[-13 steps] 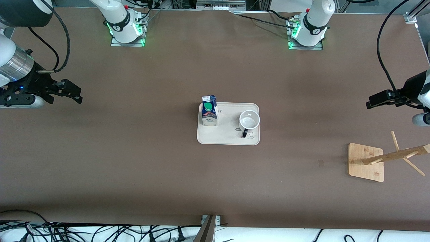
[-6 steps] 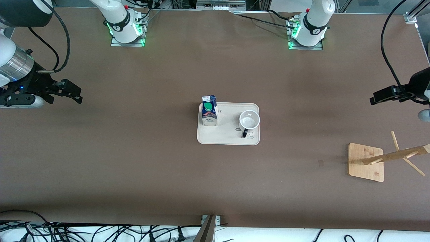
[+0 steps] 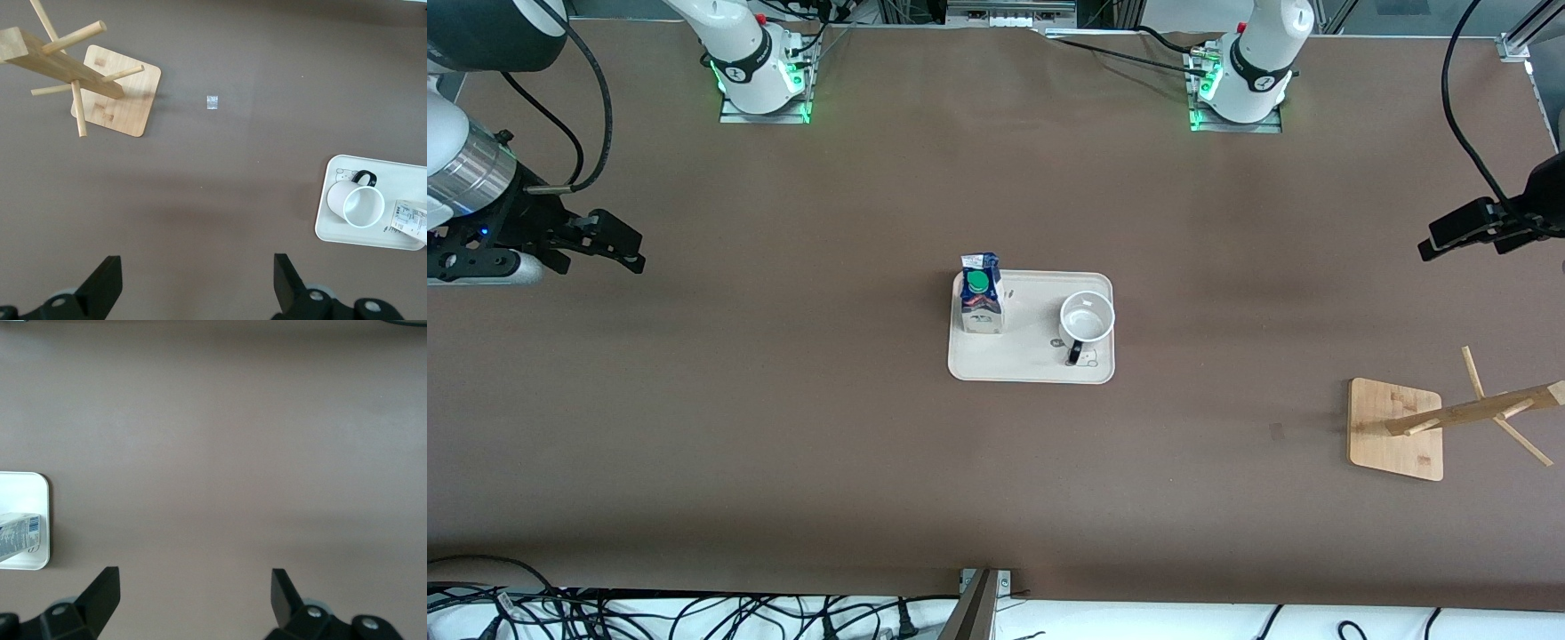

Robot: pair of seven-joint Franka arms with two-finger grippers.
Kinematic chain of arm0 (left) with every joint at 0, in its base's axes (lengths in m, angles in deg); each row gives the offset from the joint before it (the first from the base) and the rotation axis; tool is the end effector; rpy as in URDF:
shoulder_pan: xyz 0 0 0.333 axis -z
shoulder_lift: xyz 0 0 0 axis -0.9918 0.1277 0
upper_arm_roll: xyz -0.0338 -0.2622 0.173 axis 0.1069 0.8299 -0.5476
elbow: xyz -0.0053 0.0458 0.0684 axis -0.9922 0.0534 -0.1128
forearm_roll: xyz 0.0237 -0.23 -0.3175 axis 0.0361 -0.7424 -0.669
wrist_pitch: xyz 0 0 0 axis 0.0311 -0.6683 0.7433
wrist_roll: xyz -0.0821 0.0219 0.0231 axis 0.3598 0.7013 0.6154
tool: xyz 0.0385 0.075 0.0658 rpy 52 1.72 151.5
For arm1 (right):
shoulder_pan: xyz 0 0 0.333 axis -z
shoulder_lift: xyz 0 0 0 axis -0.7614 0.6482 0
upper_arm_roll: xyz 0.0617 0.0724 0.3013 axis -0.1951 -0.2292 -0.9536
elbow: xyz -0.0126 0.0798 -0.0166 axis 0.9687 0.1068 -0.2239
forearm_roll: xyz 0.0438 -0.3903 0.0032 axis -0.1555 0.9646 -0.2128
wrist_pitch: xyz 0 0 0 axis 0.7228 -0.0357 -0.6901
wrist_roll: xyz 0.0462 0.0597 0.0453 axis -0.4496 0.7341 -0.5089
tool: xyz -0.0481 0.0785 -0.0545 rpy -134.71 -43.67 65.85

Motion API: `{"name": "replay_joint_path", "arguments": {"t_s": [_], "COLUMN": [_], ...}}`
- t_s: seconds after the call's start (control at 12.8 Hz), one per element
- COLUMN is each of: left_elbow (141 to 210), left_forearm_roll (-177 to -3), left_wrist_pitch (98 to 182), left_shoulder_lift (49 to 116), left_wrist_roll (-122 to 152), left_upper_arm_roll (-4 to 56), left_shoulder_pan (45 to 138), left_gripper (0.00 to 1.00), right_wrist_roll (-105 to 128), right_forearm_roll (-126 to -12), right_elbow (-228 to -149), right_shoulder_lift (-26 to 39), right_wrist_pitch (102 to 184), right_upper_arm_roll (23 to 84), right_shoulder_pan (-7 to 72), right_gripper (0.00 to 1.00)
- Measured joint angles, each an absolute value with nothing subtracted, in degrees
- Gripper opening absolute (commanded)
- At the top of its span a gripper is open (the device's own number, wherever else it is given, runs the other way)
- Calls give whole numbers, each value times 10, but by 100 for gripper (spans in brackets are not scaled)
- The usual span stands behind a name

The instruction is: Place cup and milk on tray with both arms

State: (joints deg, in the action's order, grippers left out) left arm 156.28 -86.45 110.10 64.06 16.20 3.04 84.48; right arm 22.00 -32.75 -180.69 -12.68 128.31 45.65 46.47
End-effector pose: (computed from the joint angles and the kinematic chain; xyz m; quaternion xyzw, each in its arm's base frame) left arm 0.5885 0.0164 0.6256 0.9967 0.0700 -0.0080 0.0391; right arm 0.5928 0.0579 0.5816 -0.9992 0.0001 -0.0381 0.0147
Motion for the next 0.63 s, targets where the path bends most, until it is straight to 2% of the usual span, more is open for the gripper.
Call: {"name": "replay_joint_path", "arguments": {"t_s": [0.63], "left_elbow": [1572], "left_forearm_roll": [-865], "left_wrist_pitch": [1102], "left_shoulder_lift": [639], "left_wrist_roll": [161], "left_upper_arm_roll": [16], "left_shoulder_pan": [854], "left_gripper": [100], "right_wrist_roll": [220], "right_forearm_roll": [-328], "right_elbow": [-1807], "right_shoulder_lift": [-127], "right_wrist_pitch": [1283], "right_upper_arm_roll": [456], "right_shoulder_pan": [465], "right_gripper": [100]}}
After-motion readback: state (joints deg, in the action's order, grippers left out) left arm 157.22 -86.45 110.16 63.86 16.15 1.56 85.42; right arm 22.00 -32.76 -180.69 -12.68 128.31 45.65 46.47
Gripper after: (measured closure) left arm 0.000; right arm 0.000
